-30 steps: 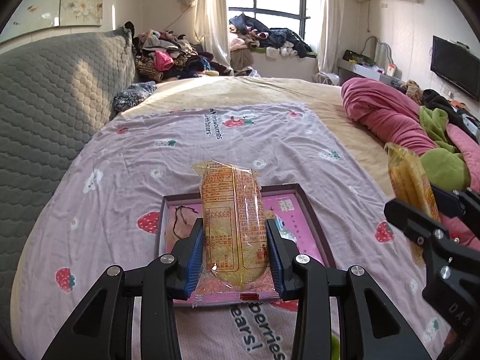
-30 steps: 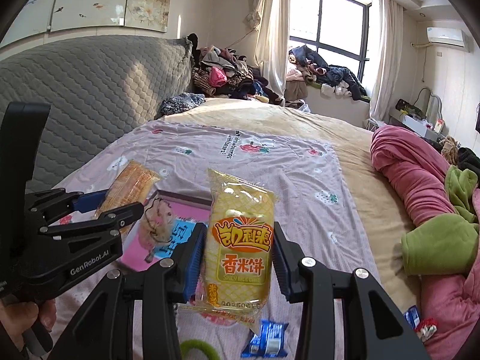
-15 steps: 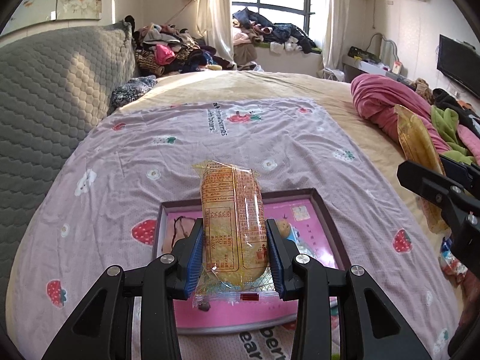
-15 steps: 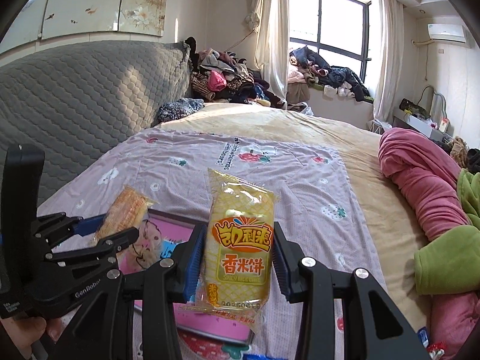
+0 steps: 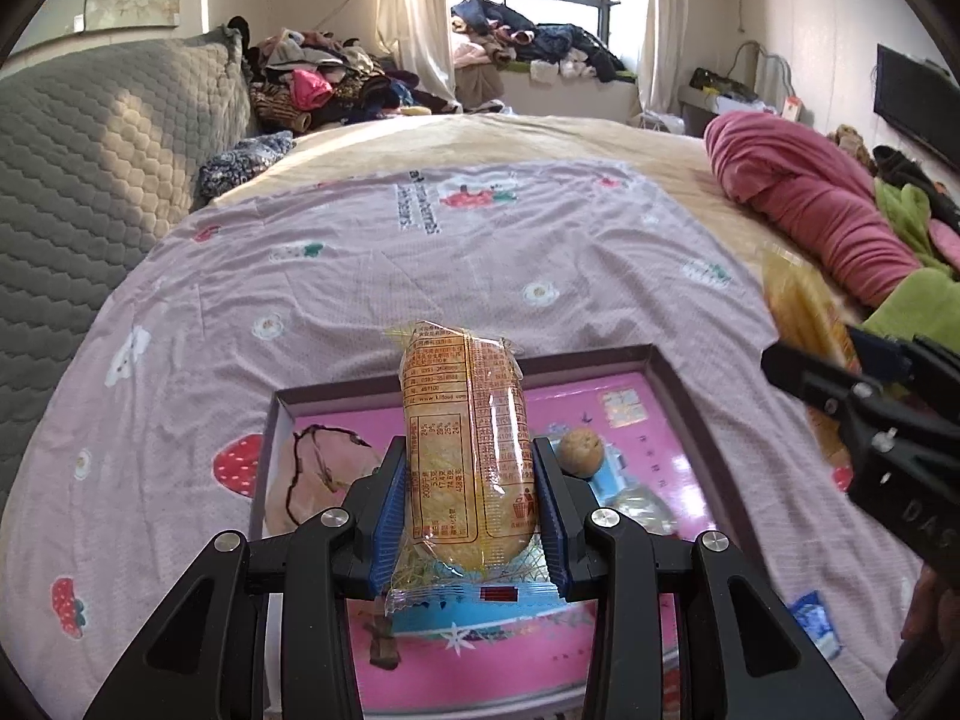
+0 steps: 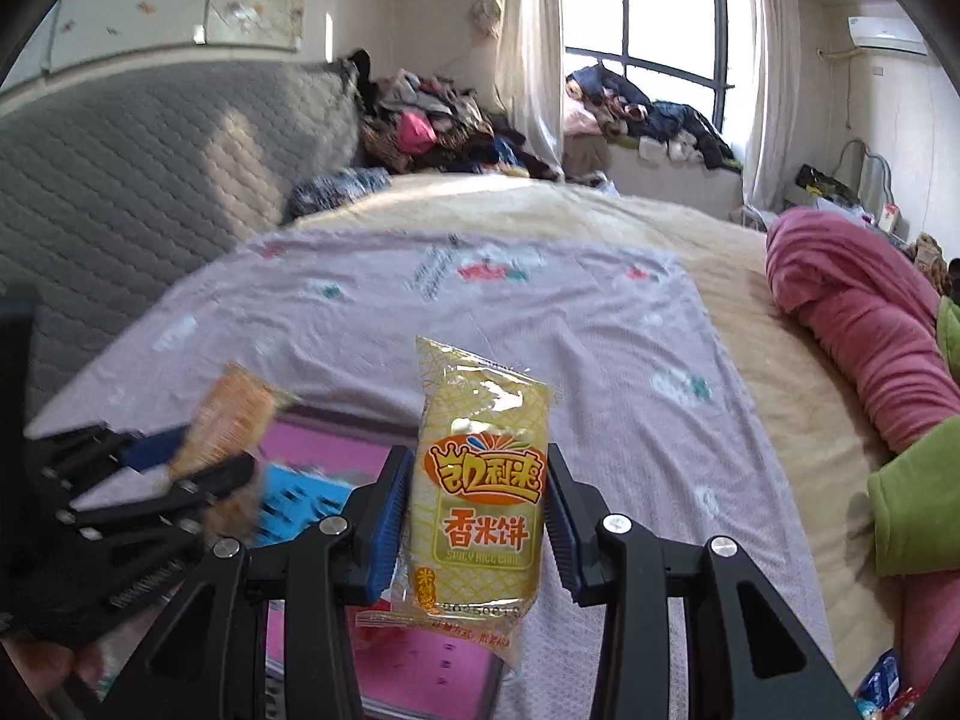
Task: Organize objects
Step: 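Lift both cake packets and carry them over the tray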
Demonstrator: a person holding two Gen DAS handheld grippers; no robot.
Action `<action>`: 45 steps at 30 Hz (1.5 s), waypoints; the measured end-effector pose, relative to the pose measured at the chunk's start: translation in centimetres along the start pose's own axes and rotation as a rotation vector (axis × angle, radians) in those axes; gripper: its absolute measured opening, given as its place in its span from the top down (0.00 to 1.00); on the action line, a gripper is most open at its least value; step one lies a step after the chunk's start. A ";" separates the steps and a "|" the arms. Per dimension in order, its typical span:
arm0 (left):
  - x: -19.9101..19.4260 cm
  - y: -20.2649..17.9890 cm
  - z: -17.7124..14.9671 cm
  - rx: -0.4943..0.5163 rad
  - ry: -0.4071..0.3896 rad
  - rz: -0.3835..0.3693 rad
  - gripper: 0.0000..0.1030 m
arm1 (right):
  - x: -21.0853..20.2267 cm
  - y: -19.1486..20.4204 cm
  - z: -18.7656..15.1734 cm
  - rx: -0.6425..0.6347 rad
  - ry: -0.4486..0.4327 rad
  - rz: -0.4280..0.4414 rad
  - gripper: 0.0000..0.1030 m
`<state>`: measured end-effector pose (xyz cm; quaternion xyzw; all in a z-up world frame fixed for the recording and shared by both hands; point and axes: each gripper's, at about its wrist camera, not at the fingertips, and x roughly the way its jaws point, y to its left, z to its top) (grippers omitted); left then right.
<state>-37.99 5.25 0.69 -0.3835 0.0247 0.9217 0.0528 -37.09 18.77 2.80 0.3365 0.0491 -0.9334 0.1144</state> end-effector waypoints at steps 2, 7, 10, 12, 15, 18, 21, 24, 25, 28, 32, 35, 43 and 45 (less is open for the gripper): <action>0.9 0.1 -0.3 -0.005 0.010 0.000 0.61 | 1.5 -0.2 -0.7 0.002 0.016 0.003 0.59; 2.6 0.3 -1.1 0.006 0.012 0.003 0.61 | 3.9 -0.7 -2.6 0.005 0.056 -0.010 0.59; 3.4 0.1 -1.4 0.016 0.018 0.003 0.61 | 4.8 -1.0 -3.2 -0.007 0.069 -0.023 0.59; 4.0 0.1 -1.5 0.016 0.032 -0.001 0.61 | 5.3 -1.0 -3.3 -0.024 0.067 -0.025 0.59; 4.8 0.0 -1.8 0.014 0.041 0.007 0.61 | 6.1 -0.8 -3.4 -0.051 0.074 -0.027 0.59; 5.6 0.0 -2.2 0.005 0.057 -0.002 0.61 | 6.8 -0.5 -3.6 -0.057 0.085 -0.009 0.59; 5.9 -0.1 -2.7 0.000 0.065 -0.008 0.61 | 7.2 0.0 -3.7 -0.068 0.092 0.001 0.59; 6.6 -0.4 -3.3 0.008 0.088 -0.006 0.61 | 7.7 0.2 -3.7 -0.077 0.093 -0.009 0.59; 6.8 -0.5 -3.3 0.011 0.094 -0.005 0.61 | 8.0 0.2 -3.8 -0.076 0.098 -0.015 0.59; 7.2 -0.7 -3.6 0.020 0.104 0.000 0.61 | 8.8 -0.4 -4.0 -0.056 0.111 -0.025 0.59; 7.6 -0.4 -3.9 0.012 0.117 0.006 0.61 | 9.5 -0.3 -4.4 -0.063 0.135 -0.027 0.59; 7.9 -0.3 -4.1 0.012 0.122 0.013 0.61 | 9.5 0.0 -4.5 -0.071 0.137 -0.019 0.59; 8.4 -0.4 -4.5 0.018 0.137 0.019 0.61 | 9.7 0.0 -4.6 -0.065 0.148 -0.016 0.59; 8.4 -0.5 -4.6 0.018 0.131 0.022 0.61 | 9.7 0.0 -4.6 -0.064 0.149 -0.014 0.59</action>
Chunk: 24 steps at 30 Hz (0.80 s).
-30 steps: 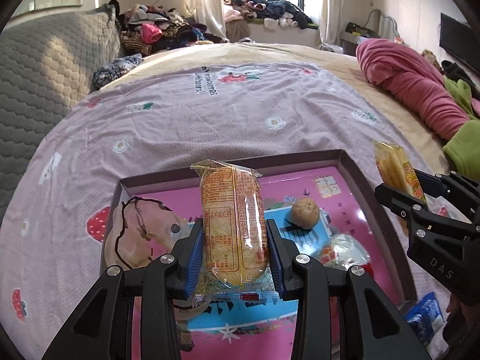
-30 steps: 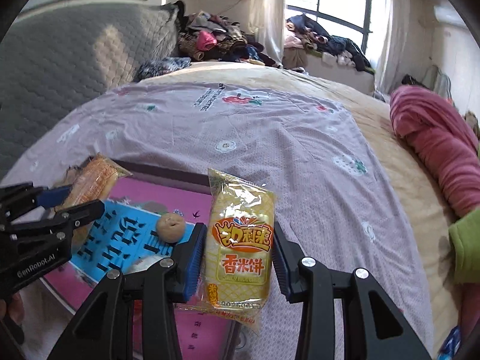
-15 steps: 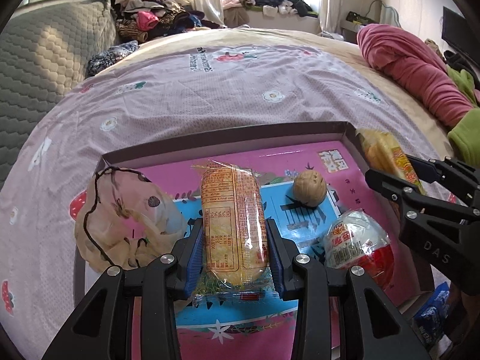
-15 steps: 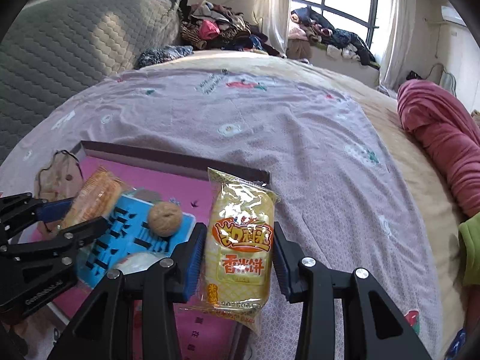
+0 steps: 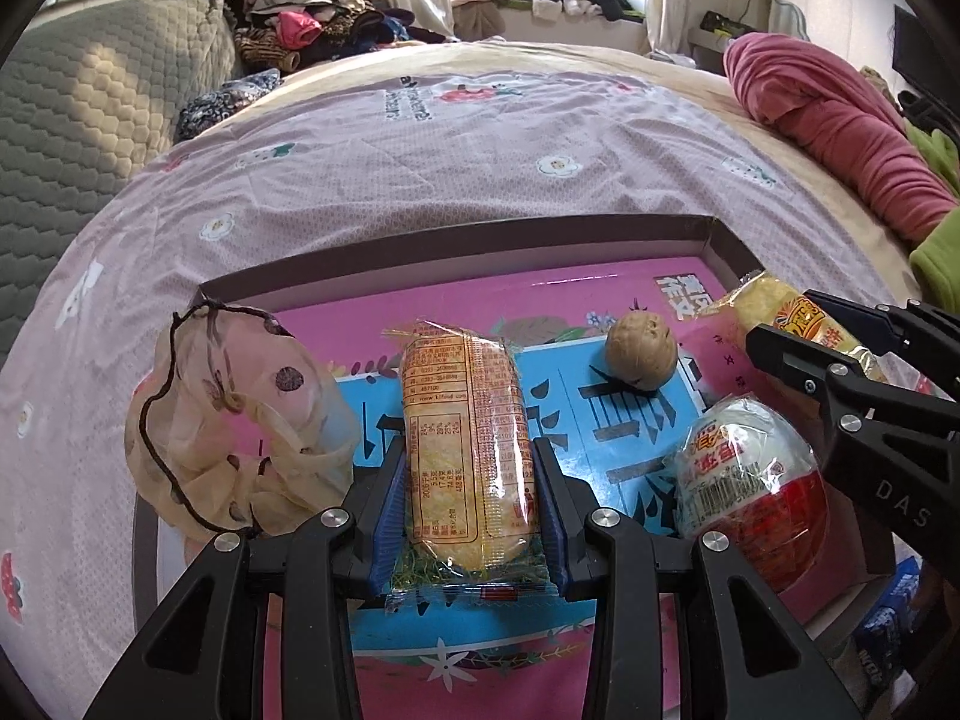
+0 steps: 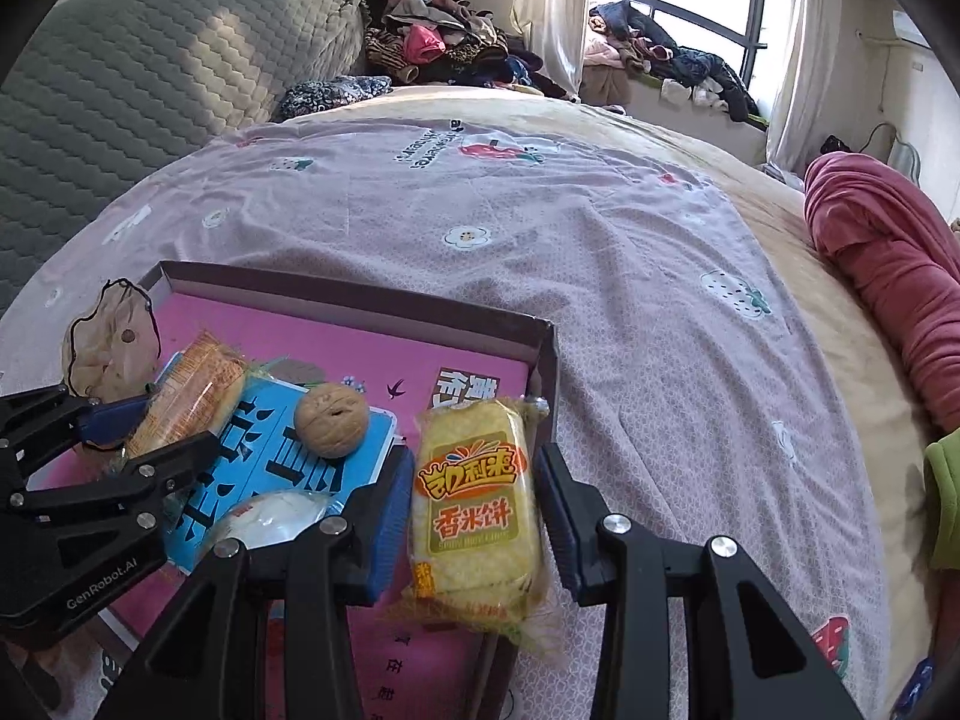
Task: Organize objects
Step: 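Lift both cake packets and carry them over the tray, then open the left gripper to drop the orange cake while the right drops the yellow cake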
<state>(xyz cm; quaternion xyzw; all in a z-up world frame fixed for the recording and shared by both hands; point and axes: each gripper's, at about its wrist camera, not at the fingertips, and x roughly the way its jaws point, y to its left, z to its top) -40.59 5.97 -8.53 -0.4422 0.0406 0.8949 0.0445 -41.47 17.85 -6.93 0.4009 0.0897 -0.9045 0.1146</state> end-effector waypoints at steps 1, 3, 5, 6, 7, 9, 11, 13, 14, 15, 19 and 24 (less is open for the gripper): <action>0.0 0.0 0.0 0.000 -0.002 0.000 0.61 | 0.0 -0.1 0.0 0.003 -0.001 0.002 0.59; 0.0 0.1 0.0 -0.004 0.000 -0.003 0.61 | 0.0 -0.2 0.0 0.008 -0.001 0.008 0.59; 0.0 0.0 0.0 0.000 -0.001 0.000 0.61 | -0.1 -0.3 0.0 0.015 -0.002 0.015 0.59; 0.0 0.0 0.0 0.003 0.001 0.003 0.60 | -0.1 -0.4 -0.1 0.020 -0.003 0.020 0.59; 0.0 0.0 -0.1 0.004 0.000 0.006 0.60 | -0.1 -0.4 -0.1 0.023 -0.002 0.024 0.59; 0.0 0.0 -0.1 0.001 0.003 0.006 0.60 | -0.1 -0.3 -0.1 0.021 0.000 0.022 0.59; 0.0 0.0 -0.2 0.004 0.003 0.009 0.59 | -0.1 -0.3 -0.1 0.024 0.001 0.027 0.59; 0.0 0.1 -0.2 0.005 0.006 0.012 0.59 | -0.2 -0.3 0.0 0.027 0.000 0.028 0.59; 0.1 0.1 -0.3 0.004 0.010 0.014 0.58 | -0.2 -0.3 0.0 0.027 0.000 0.029 0.59; 0.1 0.2 -0.3 0.003 0.011 0.013 0.57 | -0.2 -0.2 0.0 0.025 0.001 0.028 0.59; 0.1 0.3 -0.3 0.005 0.006 0.020 0.53 | -0.2 -0.2 0.0 0.023 0.001 0.029 0.59; 0.1 0.4 -0.3 -0.001 0.009 0.019 0.45 | -0.2 -0.4 0.1 0.036 0.001 0.040 0.59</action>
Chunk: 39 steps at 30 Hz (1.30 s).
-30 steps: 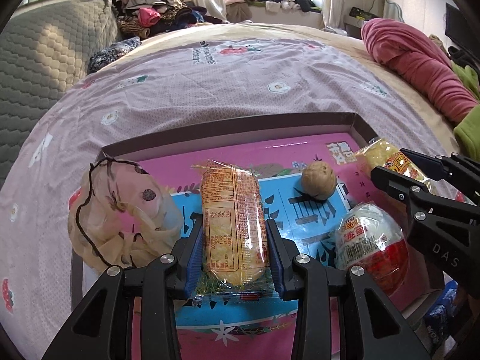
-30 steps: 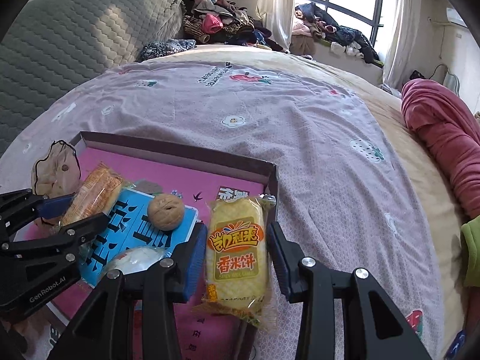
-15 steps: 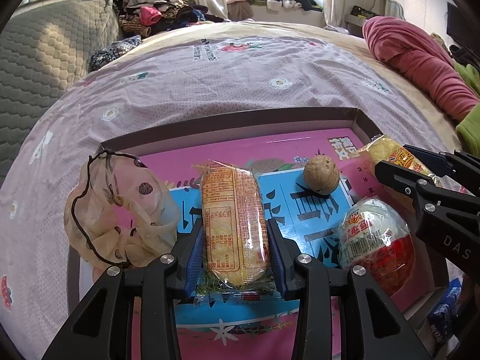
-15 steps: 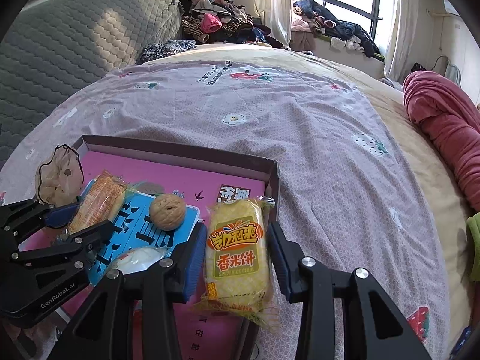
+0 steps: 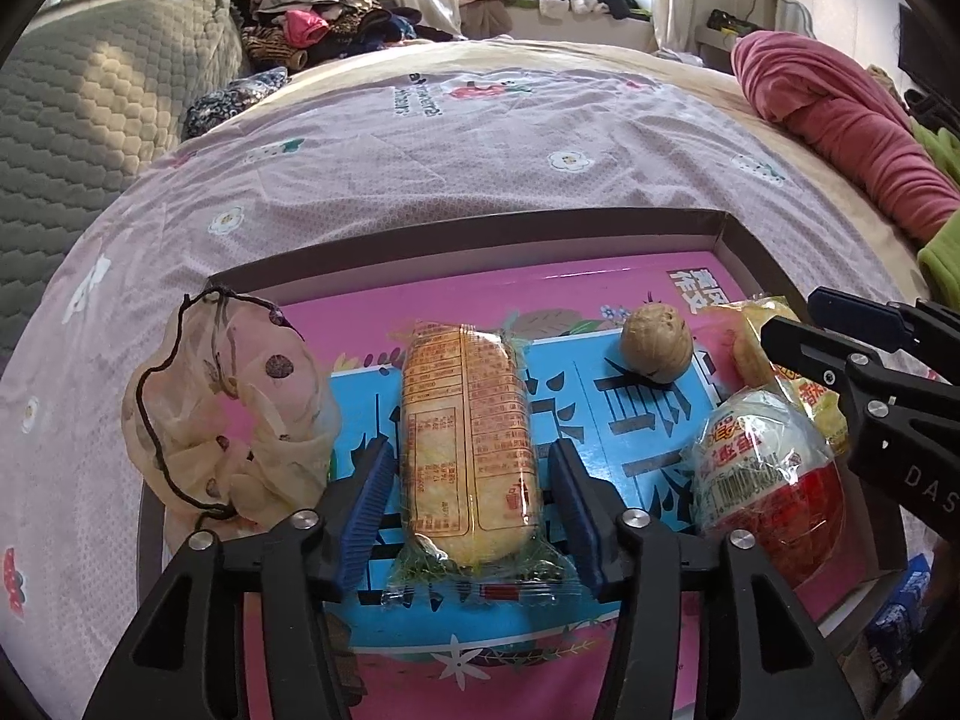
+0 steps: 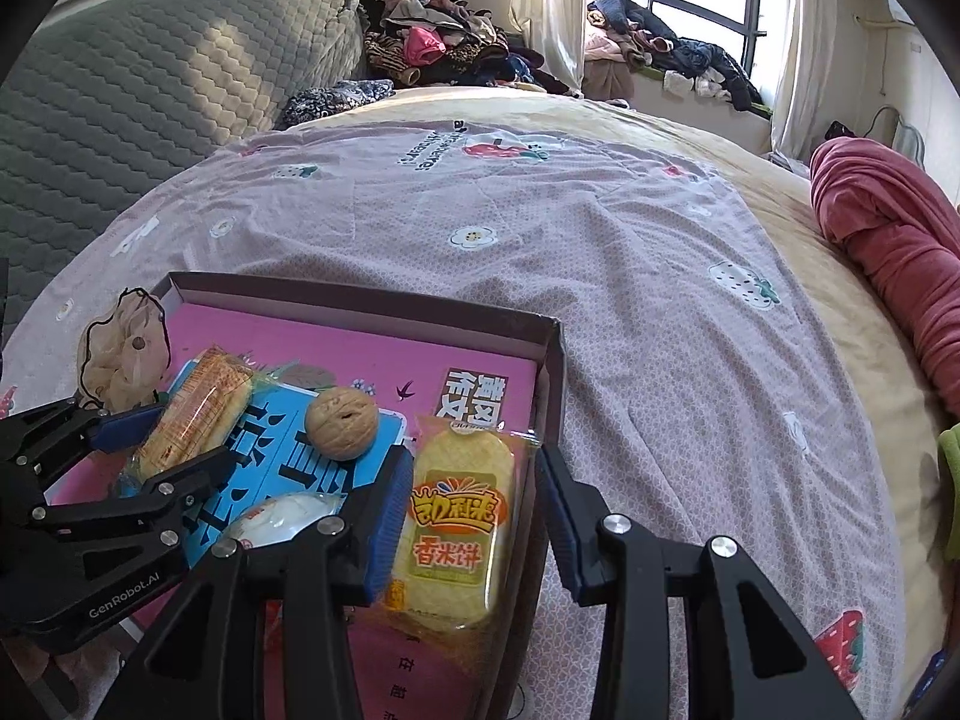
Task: Organize objects
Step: 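Open the left gripper to drop the orange cake while the right drops the yellow cake, then withdraw both grippers from the tray and move back over the bed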
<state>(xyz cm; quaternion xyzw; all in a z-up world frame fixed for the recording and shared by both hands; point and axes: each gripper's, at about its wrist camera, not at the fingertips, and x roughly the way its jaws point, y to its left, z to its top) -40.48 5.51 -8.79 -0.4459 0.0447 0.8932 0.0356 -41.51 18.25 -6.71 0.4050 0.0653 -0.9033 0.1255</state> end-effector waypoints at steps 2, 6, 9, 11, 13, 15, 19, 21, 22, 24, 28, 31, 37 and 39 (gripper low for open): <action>0.0 0.0 0.0 0.002 0.000 0.002 0.43 | -0.1 -0.1 0.0 0.002 -0.003 0.000 0.59; 0.1 0.2 -0.1 -0.009 0.002 0.000 0.38 | -0.5 -0.3 0.2 0.012 -0.019 0.000 0.59; 0.0 0.3 -0.1 -0.010 0.001 0.003 0.36 | -0.7 -0.3 0.2 0.015 -0.022 0.003 0.57; -0.2 0.2 0.0 -0.006 -0.005 0.008 0.33 | -0.8 -0.4 0.3 0.018 -0.025 0.003 0.57; -0.5 0.3 0.1 -0.010 -0.011 -0.006 0.28 | -0.9 -0.5 0.3 0.022 -0.031 0.002 0.56; -1.1 0.1 0.2 -0.010 -0.031 -0.016 0.25 | -1.2 -0.6 0.4 0.024 -0.035 0.004 0.54; -1.9 0.0 0.6 -0.010 -0.046 -0.012 0.25 | -1.8 -0.8 0.5 0.037 -0.058 -0.003 0.42; -2.2 -0.1 0.7 -0.015 -0.045 -0.023 0.24 | -2.1 -0.9 0.6 0.041 -0.063 -0.004 0.36; -2.4 -0.1 0.7 -0.017 -0.045 -0.033 0.24 | -2.4 -1.0 0.6 0.046 -0.067 -0.003 0.33; -2.8 -0.3 0.7 -0.016 -0.044 -0.043 0.22 | -3.0 -1.1 0.8 0.051 -0.075 -0.003 0.29; -4.0 -0.3 0.7 -0.016 -0.059 -0.039 0.20 | -5.8 -1.8 1.1 0.079 -0.144 -0.007 0.18; -5.1 -0.2 0.8 -0.019 -0.072 -0.048 0.14 | -8.3 -1.8 1.4 0.083 -0.201 -0.011 0.09; -7.2 -0.1 1.2 -0.028 -0.087 -0.029 0.14 | -11.7 -1.9 1.6 0.085 -0.273 -0.021 0.07; -8.1 0.0 1.3 -0.028 -0.099 -0.021 0.14 | -12.3 -1.9 1.7 0.084 -0.282 -0.021 0.06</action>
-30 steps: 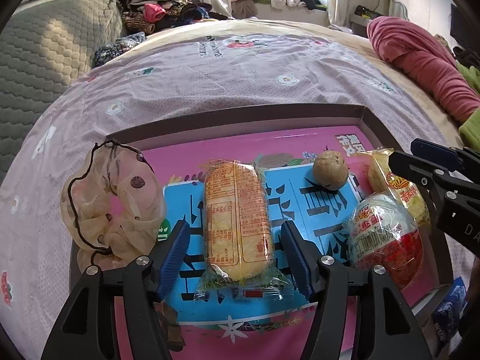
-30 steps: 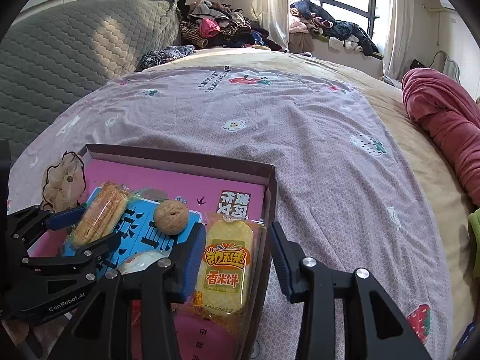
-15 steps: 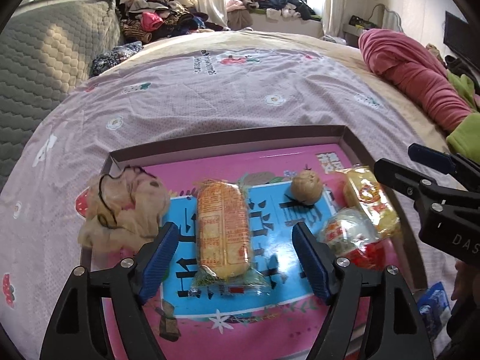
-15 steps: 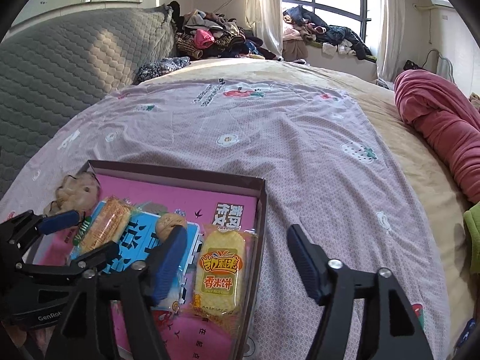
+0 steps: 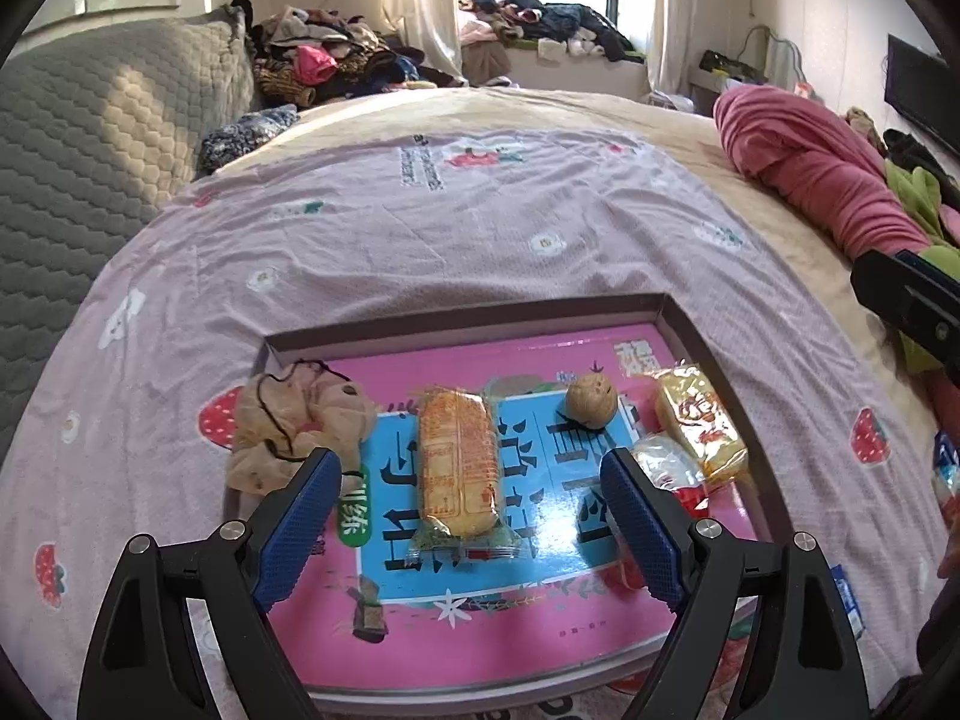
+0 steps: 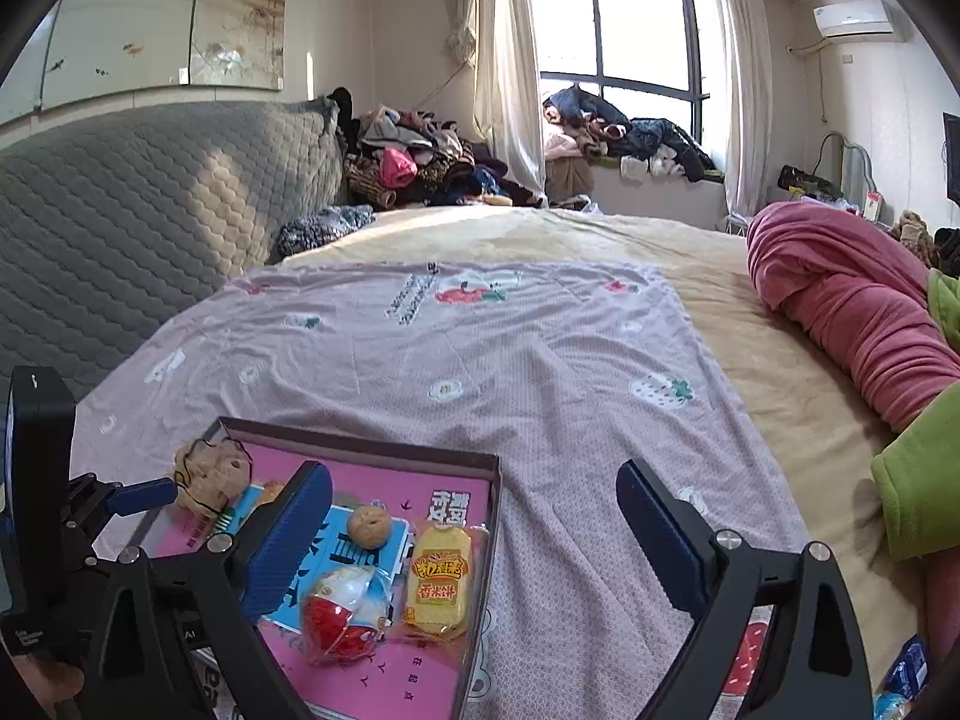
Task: Organize objects
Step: 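Withdraw both grippers from the tray and move back over the bed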
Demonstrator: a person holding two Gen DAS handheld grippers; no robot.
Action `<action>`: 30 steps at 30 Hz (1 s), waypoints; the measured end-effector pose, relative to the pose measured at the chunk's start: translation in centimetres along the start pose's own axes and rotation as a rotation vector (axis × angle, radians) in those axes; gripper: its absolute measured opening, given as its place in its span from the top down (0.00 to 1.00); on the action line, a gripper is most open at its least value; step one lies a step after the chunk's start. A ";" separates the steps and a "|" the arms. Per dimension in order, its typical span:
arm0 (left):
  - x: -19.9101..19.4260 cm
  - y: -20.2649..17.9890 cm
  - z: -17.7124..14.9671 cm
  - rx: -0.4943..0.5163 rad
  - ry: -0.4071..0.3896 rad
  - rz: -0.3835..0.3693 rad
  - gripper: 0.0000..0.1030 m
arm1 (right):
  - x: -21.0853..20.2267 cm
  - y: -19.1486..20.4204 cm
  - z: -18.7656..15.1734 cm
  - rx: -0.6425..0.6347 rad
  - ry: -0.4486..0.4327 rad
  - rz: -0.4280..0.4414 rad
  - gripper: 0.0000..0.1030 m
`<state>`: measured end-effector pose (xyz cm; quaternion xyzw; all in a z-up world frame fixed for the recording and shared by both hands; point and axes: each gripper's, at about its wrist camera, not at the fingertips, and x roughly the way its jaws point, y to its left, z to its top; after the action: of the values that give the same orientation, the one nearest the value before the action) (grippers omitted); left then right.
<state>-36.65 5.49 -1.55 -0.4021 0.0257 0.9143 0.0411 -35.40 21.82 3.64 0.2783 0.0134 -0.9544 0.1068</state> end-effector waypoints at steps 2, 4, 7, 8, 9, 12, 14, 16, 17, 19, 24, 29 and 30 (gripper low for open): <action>-0.7 0.0 0.2 0.004 -0.007 0.008 0.14 | -0.5 0.2 0.2 -0.007 -0.007 -0.001 0.06; -1.7 0.0 0.4 0.006 -0.012 0.010 0.14 | -1.0 0.3 0.4 -0.008 -0.018 -0.007 0.06; -3.6 0.2 0.6 0.007 -0.032 0.016 0.13 | -2.3 0.8 0.7 -0.007 -0.020 -0.006 0.05; -4.1 0.3 0.6 0.007 -0.038 0.018 0.13 | -2.9 1.3 0.7 -0.023 -0.014 0.003 0.04; -4.9 0.3 0.6 0.006 -0.048 0.020 0.13 | -3.1 1.6 0.5 -0.037 -0.005 0.011 0.02; -6.4 0.7 0.4 -0.012 -0.063 0.017 0.13 | -4.2 3.0 0.2 -0.073 0.020 0.028 0.01; -7.1 0.7 0.4 -0.015 -0.069 0.017 0.13 | -5.2 3.7 -0.3 -0.083 0.024 0.029 0.01; -8.3 0.7 0.1 -0.017 -0.084 0.033 0.13 | -6.1 4.1 -0.6 -0.090 0.029 0.024 0.01; -8.8 0.8 -0.1 -0.023 -0.088 0.029 0.13 | -6.6 4.3 -0.7 -0.094 0.031 0.024 0.01; -9.9 0.9 -0.5 -0.044 -0.090 0.026 0.13 | -7.7 4.6 -0.8 -0.100 0.030 0.016 0.01; -12.7 0.8 -1.5 -0.062 -0.097 0.034 0.13 | -10.7 4.7 -1.1 -0.105 0.026 0.004 0.01; -15.3 -0.3 -2.7 -0.067 -0.122 0.031 0.13 | -13.4 4.2 -1.7 -0.102 0.036 -0.015 0.01; -15.9 -0.7 -3.0 -0.066 -0.124 0.026 0.13 | -14.0 4.0 -1.8 -0.102 0.037 -0.015 0.01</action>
<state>-23.70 5.05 8.10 -0.3453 -0.0021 0.9383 0.0176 -22.13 20.80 9.73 0.2899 0.0660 -0.9480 0.1132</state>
